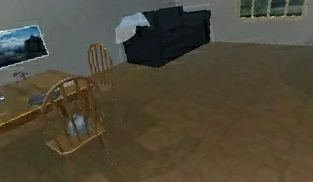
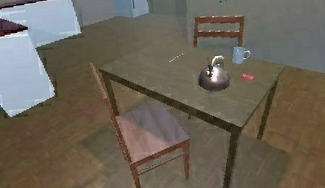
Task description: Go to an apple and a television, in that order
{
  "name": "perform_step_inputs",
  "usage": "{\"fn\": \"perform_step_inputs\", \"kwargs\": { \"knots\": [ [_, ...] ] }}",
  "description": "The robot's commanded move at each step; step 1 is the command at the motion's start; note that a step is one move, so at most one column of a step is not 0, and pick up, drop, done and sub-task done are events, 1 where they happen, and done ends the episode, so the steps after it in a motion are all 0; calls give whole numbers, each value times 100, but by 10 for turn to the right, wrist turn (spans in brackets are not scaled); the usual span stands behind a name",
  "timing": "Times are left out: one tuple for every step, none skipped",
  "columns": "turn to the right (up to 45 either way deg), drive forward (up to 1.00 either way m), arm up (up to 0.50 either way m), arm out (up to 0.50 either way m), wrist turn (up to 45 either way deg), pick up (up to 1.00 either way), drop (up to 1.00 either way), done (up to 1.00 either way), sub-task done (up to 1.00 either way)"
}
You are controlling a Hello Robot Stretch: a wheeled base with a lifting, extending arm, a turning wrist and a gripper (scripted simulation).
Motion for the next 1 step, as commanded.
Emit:
{"fn": "perform_step_inputs", "kwargs": {
  "knots": [
    [-30,0,0,0,0,0,0,0,0]
  ]
}}
